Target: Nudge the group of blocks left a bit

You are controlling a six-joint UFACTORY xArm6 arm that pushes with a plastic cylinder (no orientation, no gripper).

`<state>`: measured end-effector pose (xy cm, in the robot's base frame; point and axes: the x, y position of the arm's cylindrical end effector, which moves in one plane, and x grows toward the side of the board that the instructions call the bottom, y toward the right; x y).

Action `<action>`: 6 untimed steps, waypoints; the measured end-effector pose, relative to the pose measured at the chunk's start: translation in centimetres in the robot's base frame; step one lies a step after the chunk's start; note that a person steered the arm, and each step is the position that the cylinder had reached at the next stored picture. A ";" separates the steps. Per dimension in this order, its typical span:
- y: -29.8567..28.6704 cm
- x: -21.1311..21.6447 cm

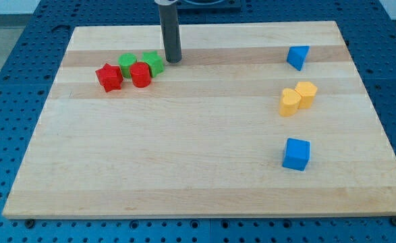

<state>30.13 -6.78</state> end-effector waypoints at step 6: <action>-2.3 2.6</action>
<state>32.76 -9.08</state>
